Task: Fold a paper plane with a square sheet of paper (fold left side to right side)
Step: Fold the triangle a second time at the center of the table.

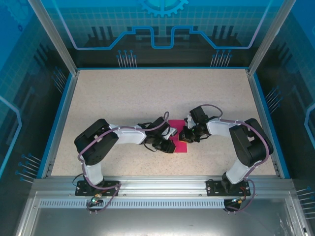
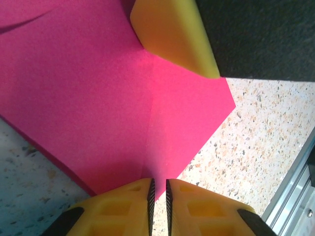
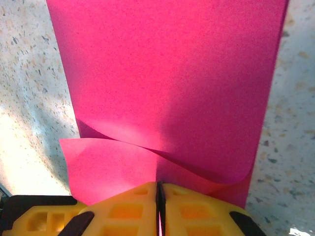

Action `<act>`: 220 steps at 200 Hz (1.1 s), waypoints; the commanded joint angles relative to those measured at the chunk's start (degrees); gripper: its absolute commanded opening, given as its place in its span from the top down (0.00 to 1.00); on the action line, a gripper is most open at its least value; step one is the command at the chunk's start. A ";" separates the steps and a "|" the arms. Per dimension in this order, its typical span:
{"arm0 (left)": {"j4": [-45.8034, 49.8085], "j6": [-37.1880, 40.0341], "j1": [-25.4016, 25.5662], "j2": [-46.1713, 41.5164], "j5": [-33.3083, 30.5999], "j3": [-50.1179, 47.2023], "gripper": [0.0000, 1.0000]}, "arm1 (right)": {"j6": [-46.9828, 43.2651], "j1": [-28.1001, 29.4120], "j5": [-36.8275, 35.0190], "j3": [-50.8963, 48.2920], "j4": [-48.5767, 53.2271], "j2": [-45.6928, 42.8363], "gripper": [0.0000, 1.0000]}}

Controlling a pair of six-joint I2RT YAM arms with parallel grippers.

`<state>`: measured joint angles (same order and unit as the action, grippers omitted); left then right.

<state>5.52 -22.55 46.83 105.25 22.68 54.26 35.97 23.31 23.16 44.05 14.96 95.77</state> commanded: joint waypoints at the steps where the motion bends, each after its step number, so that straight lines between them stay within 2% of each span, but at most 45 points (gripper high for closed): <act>1: 1.37 0.40 -0.16 1.10 -0.84 -1.33 0.84 | -0.46 1.12 -2.57 -1.04 3.27 3.28 0.89; 106: -1.72 -3.33 -0.53 -6.17 0.52 -10.50 0.92 | -0.63 1.11 -2.31 -0.37 3.49 4.16 0.89; 154: -1.59 -3.30 -2.47 -11.53 3.19 -8.77 0.92 | -0.72 1.19 -2.23 -0.26 3.50 4.15 0.89; 220: -0.92 -1.34 -2.66 -3.76 3.99 -1.29 0.87 | -0.99 1.21 -2.19 -0.38 3.58 3.81 0.89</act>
<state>3.29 -25.34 44.40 98.13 25.36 50.92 35.92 23.77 25.30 44.75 14.96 96.99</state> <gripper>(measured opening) 0.129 0.110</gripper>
